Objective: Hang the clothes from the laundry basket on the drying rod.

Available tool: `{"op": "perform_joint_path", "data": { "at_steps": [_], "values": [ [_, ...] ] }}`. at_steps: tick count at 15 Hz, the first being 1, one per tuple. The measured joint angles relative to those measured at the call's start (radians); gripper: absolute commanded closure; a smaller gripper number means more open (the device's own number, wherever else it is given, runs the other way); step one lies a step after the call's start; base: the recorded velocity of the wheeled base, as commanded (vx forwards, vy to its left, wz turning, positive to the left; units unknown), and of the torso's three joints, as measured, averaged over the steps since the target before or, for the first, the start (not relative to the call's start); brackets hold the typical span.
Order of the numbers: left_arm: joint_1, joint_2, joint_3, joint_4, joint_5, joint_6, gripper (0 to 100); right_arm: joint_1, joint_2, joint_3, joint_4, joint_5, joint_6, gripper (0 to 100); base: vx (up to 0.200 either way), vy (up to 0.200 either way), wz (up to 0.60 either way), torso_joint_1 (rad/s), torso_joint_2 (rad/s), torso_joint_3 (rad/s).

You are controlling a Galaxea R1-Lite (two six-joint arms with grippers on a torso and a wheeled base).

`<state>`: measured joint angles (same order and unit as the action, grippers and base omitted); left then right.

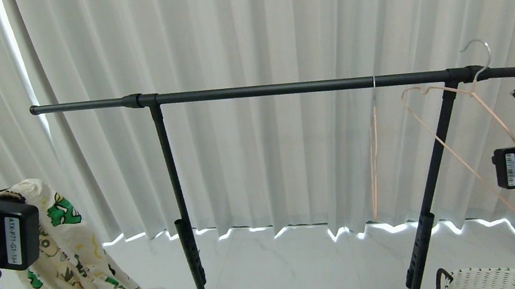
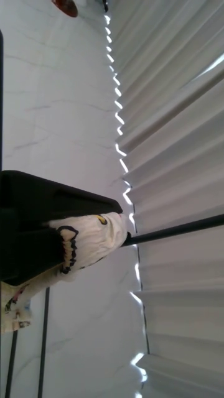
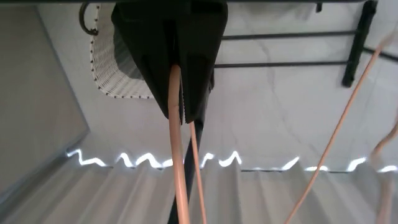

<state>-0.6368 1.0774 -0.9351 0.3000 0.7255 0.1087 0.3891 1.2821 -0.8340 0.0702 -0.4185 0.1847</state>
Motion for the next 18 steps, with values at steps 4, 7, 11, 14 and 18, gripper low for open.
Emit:
{"op": "perform_joint_path", "data": {
  "at_steps": [4, 7, 11, 14, 18],
  "values": [
    [0.000, -0.010, -0.004, 0.000, 0.000, 0.039, 100, 0.003, -0.130, 0.073, 0.002, 0.060, -0.026, 100, -0.200, 0.000, 0.00, 0.002, 0.00, 0.002],
    [-0.001, -0.013, -0.009, 0.001, 0.000, 0.043, 100, 0.023, -0.205, 0.076, 0.002, 0.204, -0.066, 100, -0.200, 0.000, 0.00, 0.004, 0.00, -0.001],
    [-0.019, -0.009, -0.007, 0.001, 0.000, 0.045, 100, 0.125, -0.295, 0.082, 0.040, 0.362, -0.110, 100, -0.050, 0.000, 0.00, -0.001, 0.00, -0.001],
    [-0.085, 0.006, 0.007, 0.000, 0.001, 0.042, 100, 0.227, -0.317, 0.092, 0.084, 0.379, -0.111, 100, 0.000, 0.000, 0.00, 0.000, 0.00, 0.000],
    [-0.098, 0.148, -0.080, -0.063, 0.044, -0.002, 100, 0.452, -0.324, 0.145, 0.101, 0.379, -0.106, 100, 0.000, 0.000, 0.00, 0.000, 0.00, 0.000]
  ]
}}
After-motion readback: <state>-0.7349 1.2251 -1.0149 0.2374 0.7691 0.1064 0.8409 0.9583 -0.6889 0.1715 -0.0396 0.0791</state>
